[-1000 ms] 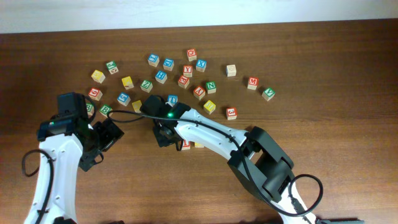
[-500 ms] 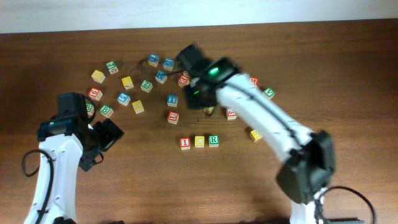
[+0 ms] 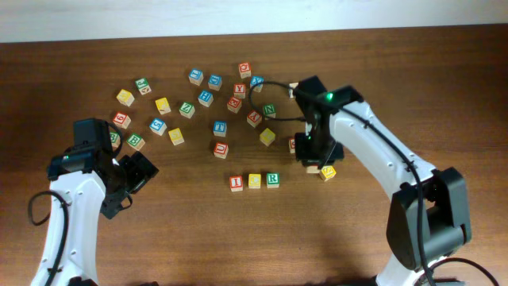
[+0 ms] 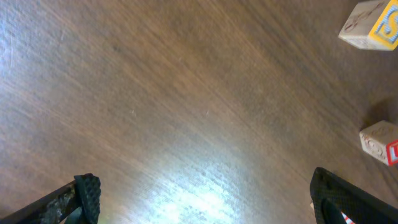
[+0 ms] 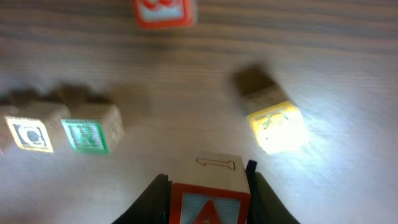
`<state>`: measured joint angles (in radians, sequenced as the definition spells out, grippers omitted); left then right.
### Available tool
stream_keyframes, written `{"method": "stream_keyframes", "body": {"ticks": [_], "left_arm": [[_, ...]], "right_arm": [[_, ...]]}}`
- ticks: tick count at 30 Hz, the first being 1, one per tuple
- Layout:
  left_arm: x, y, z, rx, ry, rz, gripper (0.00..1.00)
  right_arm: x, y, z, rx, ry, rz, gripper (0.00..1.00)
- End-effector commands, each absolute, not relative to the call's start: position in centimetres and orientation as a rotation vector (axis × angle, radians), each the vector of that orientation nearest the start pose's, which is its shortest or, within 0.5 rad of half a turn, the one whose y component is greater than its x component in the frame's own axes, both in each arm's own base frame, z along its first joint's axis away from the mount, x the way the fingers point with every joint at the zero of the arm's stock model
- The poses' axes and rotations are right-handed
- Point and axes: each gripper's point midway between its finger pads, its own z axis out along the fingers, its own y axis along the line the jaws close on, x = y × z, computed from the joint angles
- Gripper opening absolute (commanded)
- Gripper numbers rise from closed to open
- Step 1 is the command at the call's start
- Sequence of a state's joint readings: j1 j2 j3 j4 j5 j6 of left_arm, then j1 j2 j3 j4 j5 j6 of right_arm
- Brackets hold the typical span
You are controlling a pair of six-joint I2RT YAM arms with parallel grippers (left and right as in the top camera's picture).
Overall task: Spell out ICRA
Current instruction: 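Carry the red A and lower it right of the green R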
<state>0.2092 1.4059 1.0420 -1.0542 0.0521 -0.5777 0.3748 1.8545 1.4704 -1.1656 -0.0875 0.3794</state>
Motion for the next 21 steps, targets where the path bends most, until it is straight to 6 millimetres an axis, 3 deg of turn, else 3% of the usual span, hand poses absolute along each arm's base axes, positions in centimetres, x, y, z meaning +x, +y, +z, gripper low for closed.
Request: {"method": "stream_keyframes", "body": {"ticks": [1, 8, 11, 21], "left_arm": [[26.4, 4.7, 10.6, -1.156, 2.741, -0.132, 0.99], [26.4, 4.7, 10.6, -1.156, 2.741, -0.132, 0.99], [26.4, 4.7, 10.6, -1.156, 2.741, -0.132, 0.99], [26.4, 4.7, 10.6, -1.156, 2.741, -0.132, 0.99]], "right_arm": [[28.9, 15.8, 5.1, -0.047, 3.218, 0.246, 0.25], [28.8, 18.6, 2.0, -0.04, 3.136, 0.293, 0.24], [29.1, 18.1, 1.6, -0.033, 3.108, 0.205, 0.24], [29.1, 17.9, 1.6, -0.032, 3.105, 0.191, 0.32]]}}
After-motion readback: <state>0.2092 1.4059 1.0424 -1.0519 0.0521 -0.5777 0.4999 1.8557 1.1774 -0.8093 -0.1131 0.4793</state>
